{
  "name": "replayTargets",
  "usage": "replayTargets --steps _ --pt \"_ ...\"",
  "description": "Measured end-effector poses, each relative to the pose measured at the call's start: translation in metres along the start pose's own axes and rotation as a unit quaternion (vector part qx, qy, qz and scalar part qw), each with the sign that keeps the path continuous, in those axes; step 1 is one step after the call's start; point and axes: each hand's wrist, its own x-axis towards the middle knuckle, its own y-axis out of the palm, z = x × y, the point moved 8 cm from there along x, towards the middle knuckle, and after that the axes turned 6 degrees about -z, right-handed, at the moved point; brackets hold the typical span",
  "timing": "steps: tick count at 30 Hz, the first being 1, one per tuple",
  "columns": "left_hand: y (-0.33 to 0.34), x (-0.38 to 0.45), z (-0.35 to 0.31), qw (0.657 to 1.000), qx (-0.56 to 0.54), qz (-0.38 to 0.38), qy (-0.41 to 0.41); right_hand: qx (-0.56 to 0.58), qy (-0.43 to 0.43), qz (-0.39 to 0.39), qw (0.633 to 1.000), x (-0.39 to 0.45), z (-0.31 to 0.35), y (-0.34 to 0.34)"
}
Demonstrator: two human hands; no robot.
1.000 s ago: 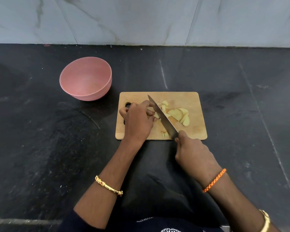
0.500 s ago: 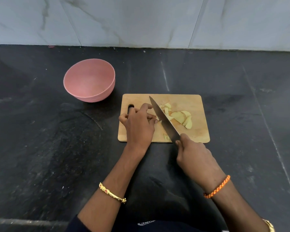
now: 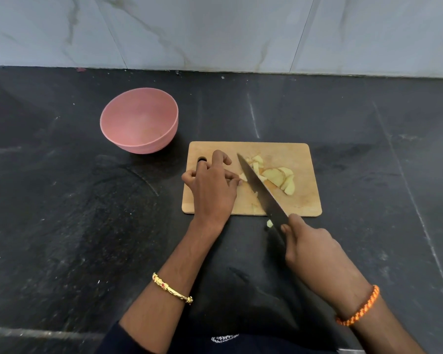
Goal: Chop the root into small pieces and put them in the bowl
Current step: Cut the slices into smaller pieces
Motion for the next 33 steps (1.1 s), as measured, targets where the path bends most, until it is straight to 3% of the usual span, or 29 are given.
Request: replayTargets --steps 4,18,23,25,27,29,33 --pt "0.001 0.000 0.000 1.000 0.000 0.006 -0.003 0.015 -0.010 -0.029 0.999 0.003 0.007 -0.003" --pt "-0.004 -0.002 -0.005 1.000 0.001 0.005 0.004 0.007 -0.019 -0.007 1.000 0.014 0.010 0.010" --pt "-0.010 -0.016 -0.021 0.998 0.010 -0.020 0.055 0.093 -0.036 -0.119 0.988 0.009 -0.011 -0.029" --pt "-0.005 -0.029 -0.037 0.992 -0.036 0.046 0.114 0.113 -0.028 -0.131 0.985 0.009 -0.023 -0.039" --pt "0.010 -0.051 -0.053 0.962 -0.086 0.201 0.167 0.120 -0.010 -0.121 0.985 0.012 -0.034 -0.038" --pt "0.027 -0.072 -0.060 0.927 -0.062 0.307 0.206 0.126 0.007 -0.111 0.986 0.015 -0.040 -0.036" --pt "0.041 -0.078 -0.062 0.914 -0.009 0.338 0.222 0.146 0.015 -0.122 0.982 0.016 -0.038 -0.037"
